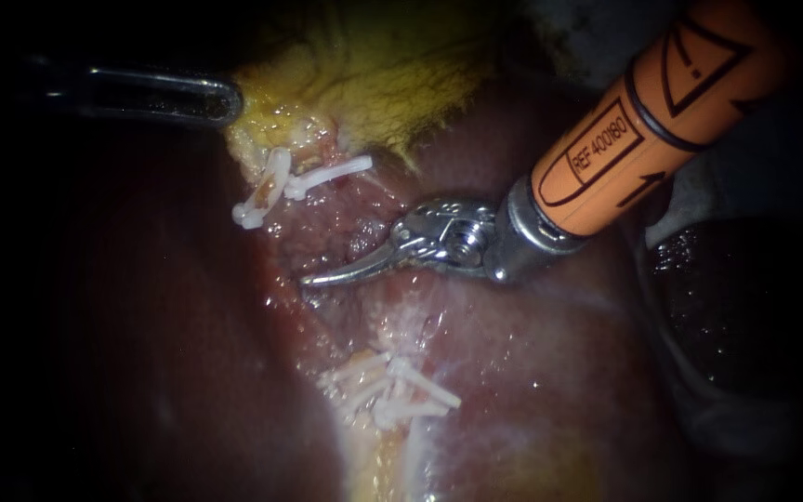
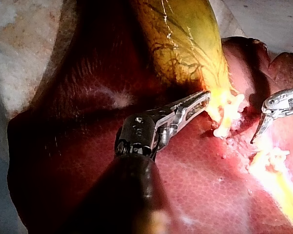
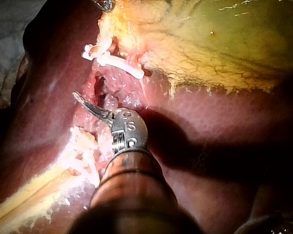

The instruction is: Go back from the cut right tube

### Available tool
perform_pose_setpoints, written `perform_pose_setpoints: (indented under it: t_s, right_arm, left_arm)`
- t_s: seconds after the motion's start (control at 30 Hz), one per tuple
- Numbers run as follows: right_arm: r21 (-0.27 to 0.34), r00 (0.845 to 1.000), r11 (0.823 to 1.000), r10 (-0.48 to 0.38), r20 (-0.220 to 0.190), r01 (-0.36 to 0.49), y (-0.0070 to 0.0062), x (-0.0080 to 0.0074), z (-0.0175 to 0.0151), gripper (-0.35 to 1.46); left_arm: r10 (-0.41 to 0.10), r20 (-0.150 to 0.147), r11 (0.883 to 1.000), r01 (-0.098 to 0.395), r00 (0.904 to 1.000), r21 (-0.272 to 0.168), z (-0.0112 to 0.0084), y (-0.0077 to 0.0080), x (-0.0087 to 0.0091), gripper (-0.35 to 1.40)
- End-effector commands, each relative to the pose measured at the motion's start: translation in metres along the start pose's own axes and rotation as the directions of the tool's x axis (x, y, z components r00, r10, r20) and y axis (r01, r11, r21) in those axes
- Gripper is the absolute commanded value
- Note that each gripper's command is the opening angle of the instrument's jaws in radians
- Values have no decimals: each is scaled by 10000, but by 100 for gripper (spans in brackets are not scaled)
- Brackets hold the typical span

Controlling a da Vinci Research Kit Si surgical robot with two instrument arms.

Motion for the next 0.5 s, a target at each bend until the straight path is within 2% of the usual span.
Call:
perform_pose_setpoints:
  t_s: [0.03,0.3,0.33,0.4,0.43,0.5]
  right_arm:
    - [14,10000,10000,-3,7,3,0,0,0,-35]
    - [69,10000,10000,-12,34,12,0,1,1,-35]
    - [37,10000,10000,-11,19,11,1,1,2,4]
    - [-412,9998,9992,-21,-202,13,1,2,7,98]
    - [-695,9994,9976,-31,-341,7,1,3,9,116]
    - [-991,9988,9951,-38,-483,-10,0,2,12,126]
  left_arm:
    - [1,-1,10000,-1,10000,2,0,0,0,-35]
    - [1,-1,10000,-1,10000,1,0,0,0,-35]
    - [1,-1,10000,-1,10000,1,0,0,0,-35]
    - [1,-1,10000,-1,10000,1,0,0,0,-35]
    - [1,-1,10000,-1,10000,1,0,0,0,-35]
    - [1,-1,10000,-1,10000,2,-1,0,0,-35]
